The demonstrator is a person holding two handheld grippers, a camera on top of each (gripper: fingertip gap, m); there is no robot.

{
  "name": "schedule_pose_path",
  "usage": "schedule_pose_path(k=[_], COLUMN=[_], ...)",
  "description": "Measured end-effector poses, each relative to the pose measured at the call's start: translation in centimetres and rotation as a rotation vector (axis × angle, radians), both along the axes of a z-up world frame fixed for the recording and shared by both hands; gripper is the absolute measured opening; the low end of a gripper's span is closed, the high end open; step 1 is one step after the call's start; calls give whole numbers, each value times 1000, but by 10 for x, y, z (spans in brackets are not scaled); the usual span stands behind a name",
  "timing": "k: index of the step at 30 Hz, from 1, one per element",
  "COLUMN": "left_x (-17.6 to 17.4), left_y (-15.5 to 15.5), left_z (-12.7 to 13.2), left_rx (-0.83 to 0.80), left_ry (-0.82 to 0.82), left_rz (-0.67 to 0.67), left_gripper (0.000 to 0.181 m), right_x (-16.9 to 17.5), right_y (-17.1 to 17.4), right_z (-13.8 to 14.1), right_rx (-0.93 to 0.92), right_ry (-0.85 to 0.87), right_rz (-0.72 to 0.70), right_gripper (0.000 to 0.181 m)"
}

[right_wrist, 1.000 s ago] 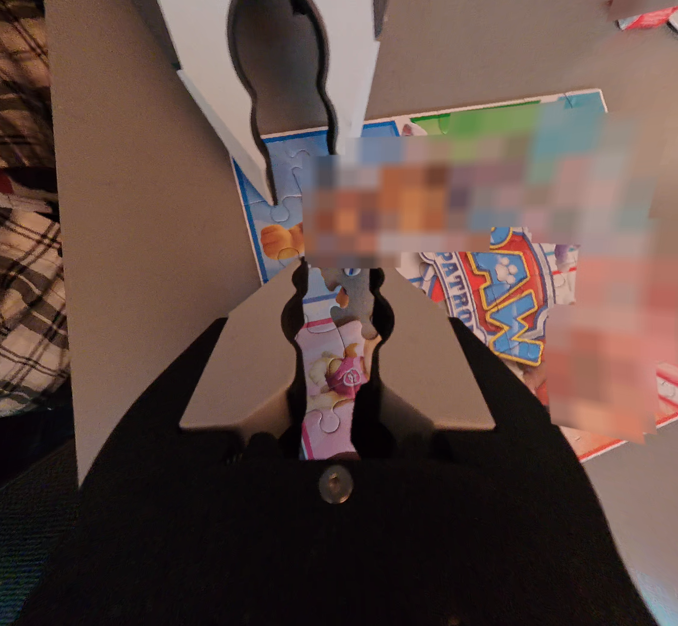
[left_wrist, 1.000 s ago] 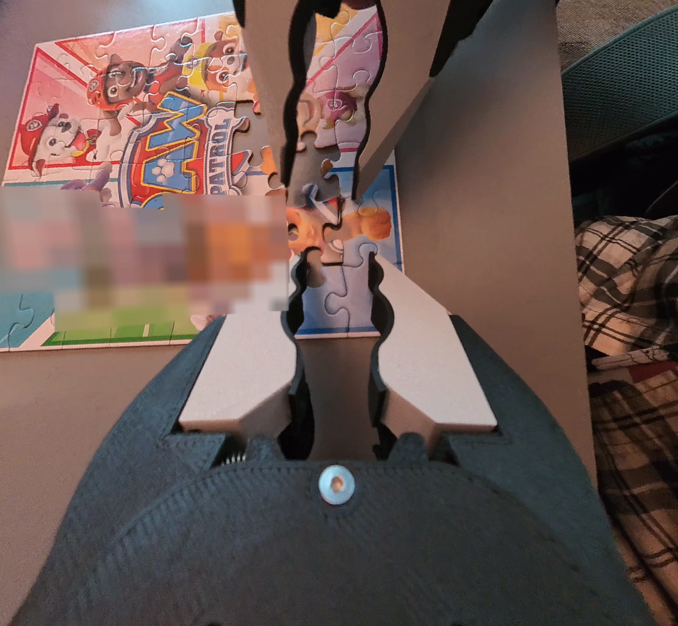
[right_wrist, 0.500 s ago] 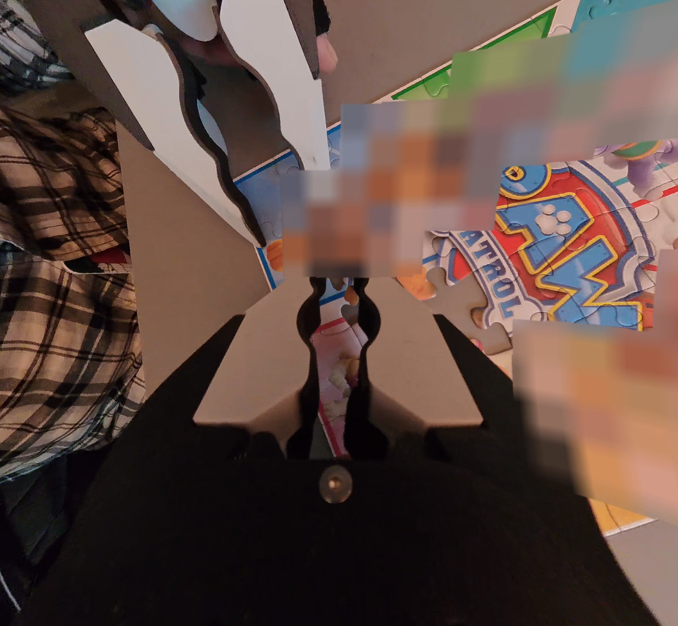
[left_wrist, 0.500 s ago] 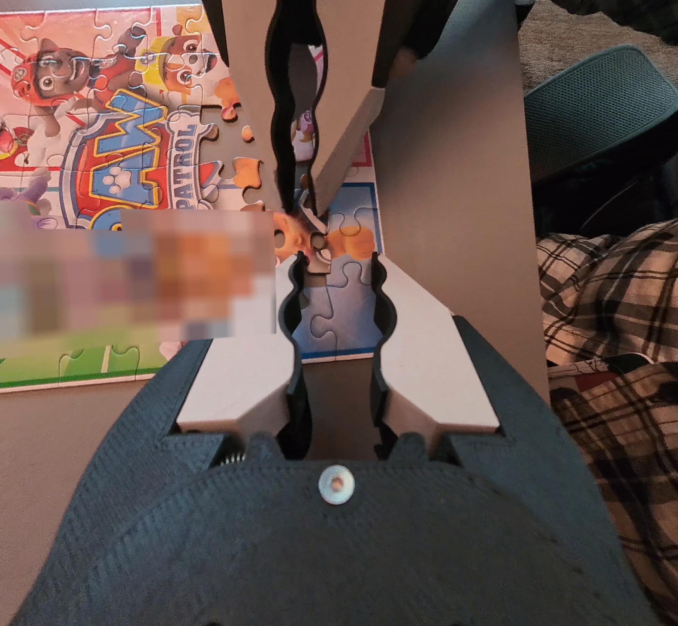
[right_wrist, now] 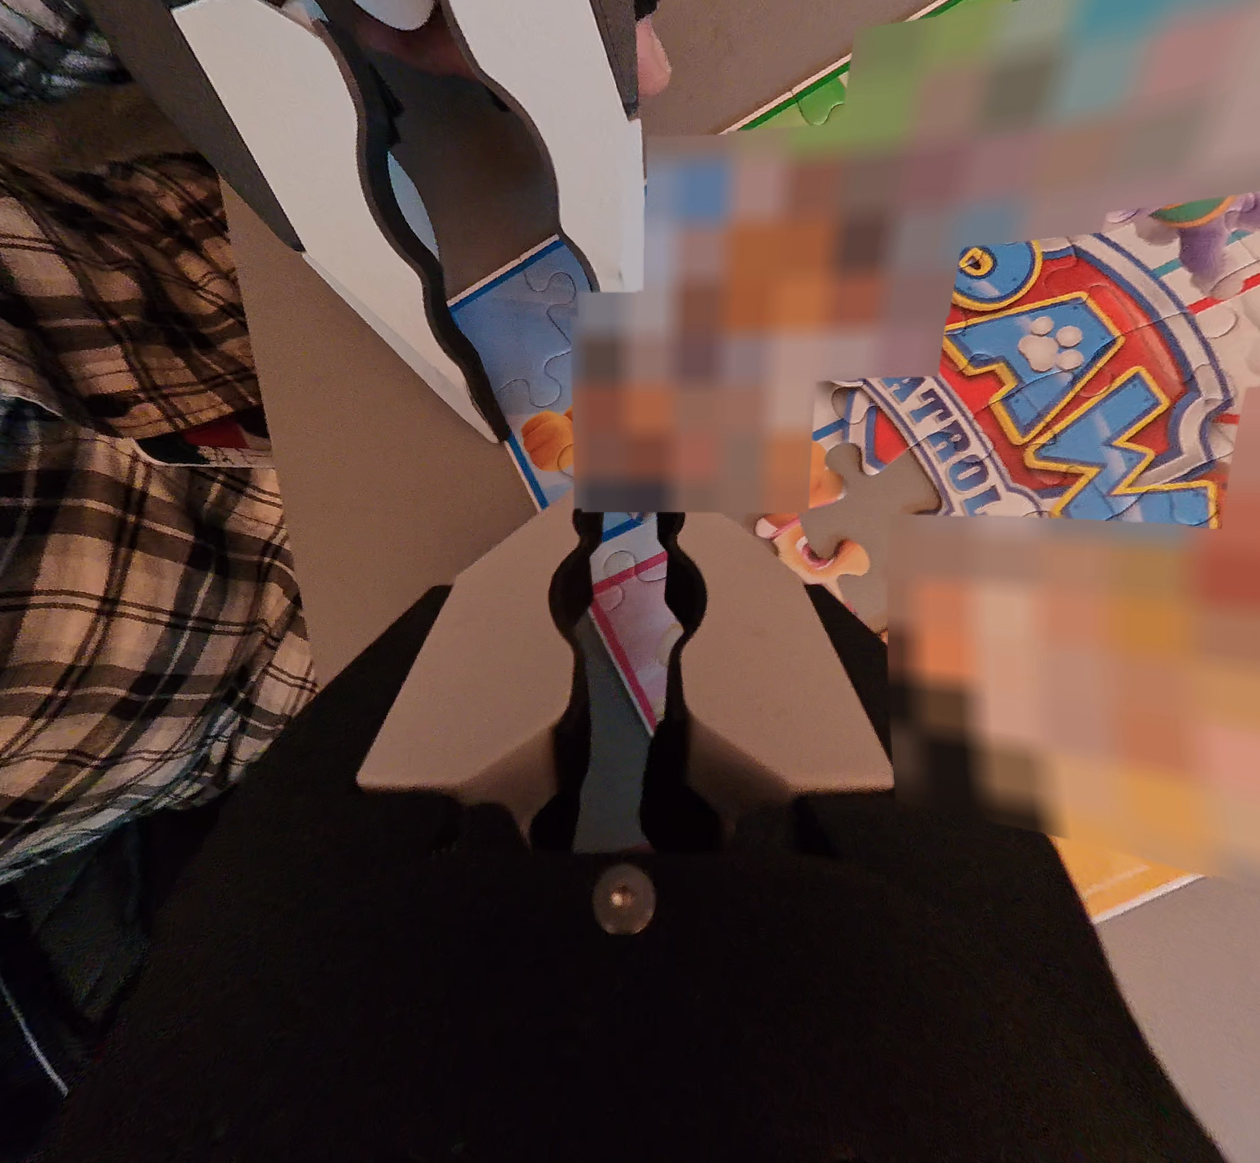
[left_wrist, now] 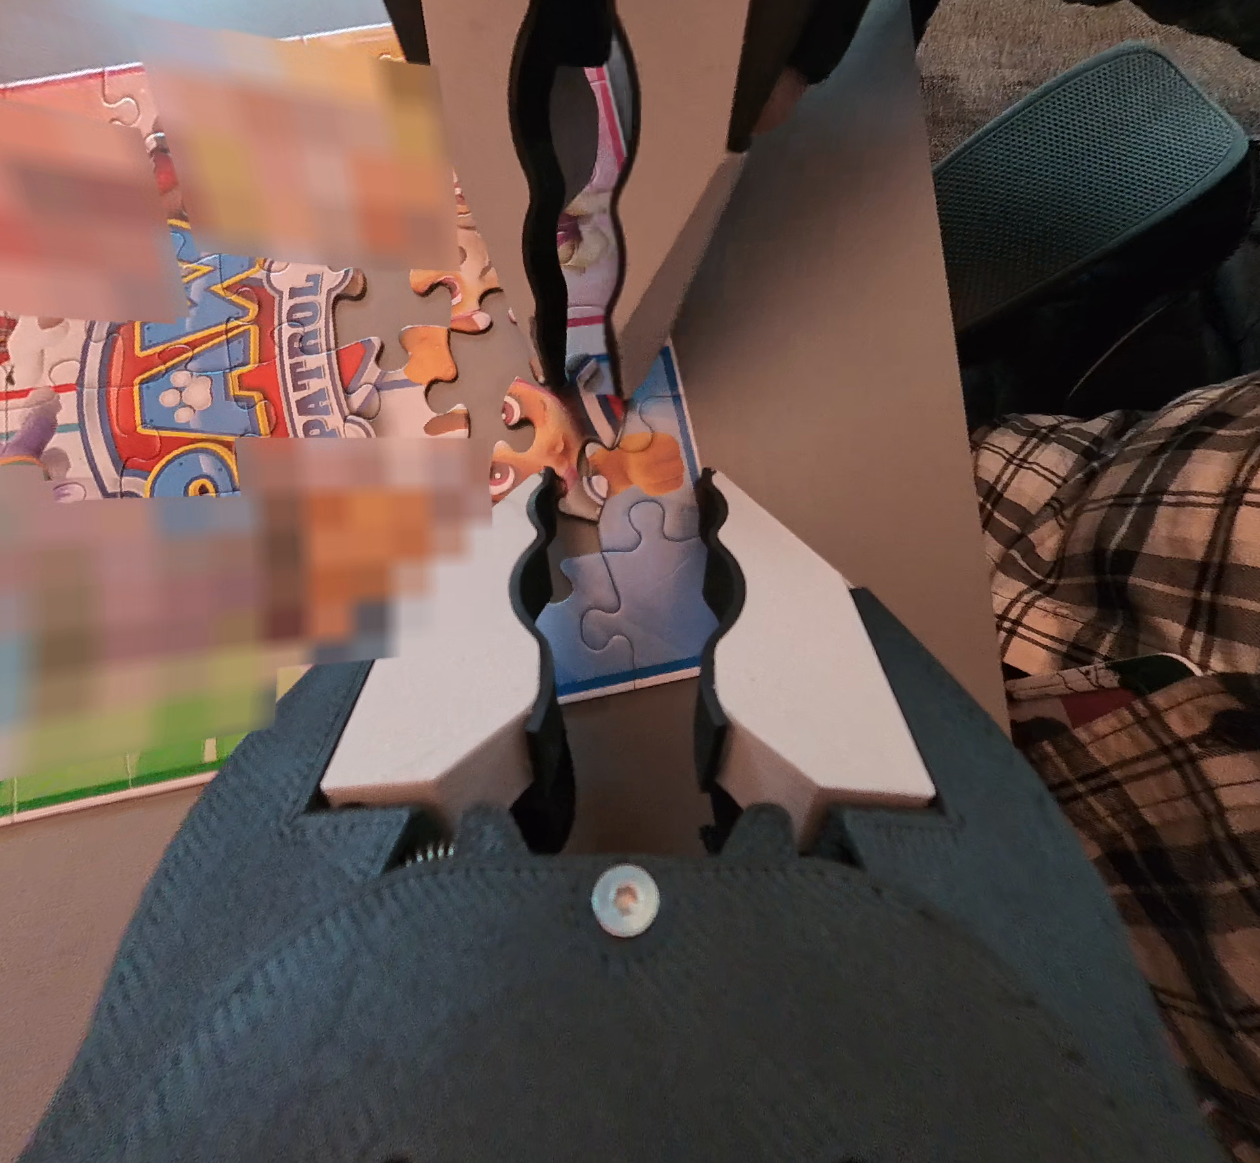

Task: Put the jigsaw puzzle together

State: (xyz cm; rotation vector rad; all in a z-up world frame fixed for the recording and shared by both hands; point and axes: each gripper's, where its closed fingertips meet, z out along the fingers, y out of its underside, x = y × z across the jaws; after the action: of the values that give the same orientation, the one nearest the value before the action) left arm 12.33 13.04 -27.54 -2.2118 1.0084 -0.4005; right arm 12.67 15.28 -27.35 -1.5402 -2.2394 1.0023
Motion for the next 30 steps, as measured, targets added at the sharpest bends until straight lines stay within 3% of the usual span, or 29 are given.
schedule_pose_path(k=[4, 15, 20, 30], left_x=[5, 7, 6, 21], left_y=[2, 7, 5, 10], left_z=[0, 0, -1, 0], left_rx=[-12, -50, -37, -55], left_ry=[26, 46, 42, 47], left_rz=[-32, -87, -77, -143], left_gripper=[45, 56, 56, 60], right_x=[6, 14, 15, 15], right_y=[-1, -8, 1, -24], right_z=[1, 1, 9, 0], right_rx=[6, 91, 91, 79], right_ry=[0, 27, 70, 75], right_rz=[-31, -90, -157, -103], right_gripper=[22, 7, 22, 16])
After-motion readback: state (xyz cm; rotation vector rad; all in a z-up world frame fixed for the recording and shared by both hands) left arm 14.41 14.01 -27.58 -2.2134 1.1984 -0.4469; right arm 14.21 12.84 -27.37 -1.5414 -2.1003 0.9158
